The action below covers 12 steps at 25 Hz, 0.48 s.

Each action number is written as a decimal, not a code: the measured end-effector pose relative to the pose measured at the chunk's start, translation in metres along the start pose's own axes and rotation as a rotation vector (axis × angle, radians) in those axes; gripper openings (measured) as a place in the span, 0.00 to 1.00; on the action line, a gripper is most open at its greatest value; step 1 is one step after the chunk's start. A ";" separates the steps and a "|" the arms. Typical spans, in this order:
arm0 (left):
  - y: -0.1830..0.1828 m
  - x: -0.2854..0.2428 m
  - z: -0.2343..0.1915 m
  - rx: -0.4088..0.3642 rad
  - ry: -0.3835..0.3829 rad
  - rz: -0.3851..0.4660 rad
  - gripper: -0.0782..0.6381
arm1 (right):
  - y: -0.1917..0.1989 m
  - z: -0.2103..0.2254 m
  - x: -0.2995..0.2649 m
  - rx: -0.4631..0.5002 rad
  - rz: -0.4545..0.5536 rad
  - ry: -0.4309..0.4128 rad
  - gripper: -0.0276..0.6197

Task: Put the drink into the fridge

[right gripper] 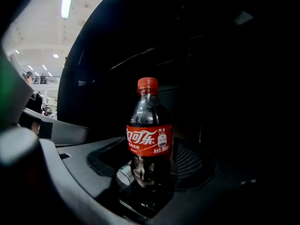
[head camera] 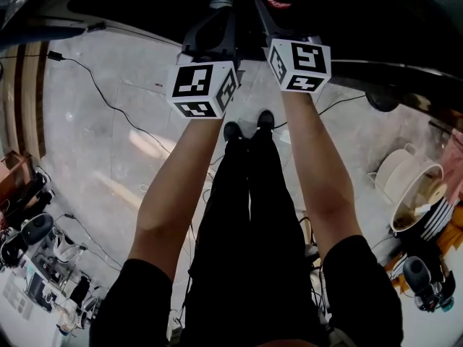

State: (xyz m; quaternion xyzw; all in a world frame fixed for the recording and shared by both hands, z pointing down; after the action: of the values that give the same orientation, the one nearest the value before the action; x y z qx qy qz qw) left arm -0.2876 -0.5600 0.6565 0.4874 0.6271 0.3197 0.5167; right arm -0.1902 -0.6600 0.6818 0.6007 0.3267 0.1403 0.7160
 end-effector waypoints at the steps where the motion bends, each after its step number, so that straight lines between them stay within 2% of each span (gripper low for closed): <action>1: 0.000 0.004 0.002 0.001 0.001 -0.001 0.14 | 0.001 0.000 0.007 0.000 -0.005 0.007 0.51; 5: 0.004 0.026 0.013 -0.002 0.010 -0.022 0.14 | -0.001 -0.004 0.046 -0.009 -0.018 0.017 0.51; 6: 0.004 0.033 0.017 -0.006 0.016 -0.029 0.14 | -0.004 -0.007 0.057 -0.007 -0.019 0.015 0.48; 7: 0.003 0.042 0.023 -0.008 0.023 -0.034 0.14 | -0.008 -0.012 0.070 -0.001 -0.020 0.014 0.32; 8: 0.001 0.051 0.028 -0.009 0.030 -0.035 0.14 | -0.014 -0.017 0.082 0.005 -0.020 0.011 0.25; 12: -0.018 0.096 0.051 0.007 0.038 -0.025 0.14 | -0.052 -0.040 0.135 -0.007 -0.022 0.000 0.13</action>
State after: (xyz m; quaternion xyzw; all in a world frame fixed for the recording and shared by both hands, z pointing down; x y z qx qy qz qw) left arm -0.2433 -0.4803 0.5943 0.4750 0.6439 0.3203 0.5071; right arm -0.1250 -0.5613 0.5892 0.5944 0.3327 0.1335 0.7198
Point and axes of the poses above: the fingertips, and each gripper's own axes: x backward along the fingers, z to its right, y out of its underside, the point moved 5 cm from there along x, backward along the fingers, and after that the axes turned 6 degrees about -z, right-handed, at the moved point
